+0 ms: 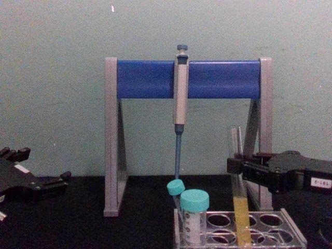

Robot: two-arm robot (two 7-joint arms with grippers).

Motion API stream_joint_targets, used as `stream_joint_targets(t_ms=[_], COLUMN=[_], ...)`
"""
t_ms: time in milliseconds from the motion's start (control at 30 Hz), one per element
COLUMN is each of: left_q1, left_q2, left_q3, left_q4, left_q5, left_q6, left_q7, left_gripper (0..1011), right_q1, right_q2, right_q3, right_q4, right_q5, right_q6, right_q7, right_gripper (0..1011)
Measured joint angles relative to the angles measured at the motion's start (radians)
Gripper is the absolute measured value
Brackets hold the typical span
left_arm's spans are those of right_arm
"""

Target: Pick up the test tube from the test tube rack, shake it, then place it back into the test tube rack.

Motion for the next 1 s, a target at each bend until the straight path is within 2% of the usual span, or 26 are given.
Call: stream_joint_targets(t_ms=[1000], left_q1=[0.000], left_q2=[0.000], left_q3=[0.000], left_q4=[0.000], left_q5=[0.000], left_q6=[0.000], left_q7=[0.000], left_gripper=[1001], right_q1=[0.014], right_q2=[-0.004], right_q3=[-0.013], right_q4=[0.015], right_q5=[-0.005], right_q6=[0.027], right_q7=[0.001], right_gripper=[228])
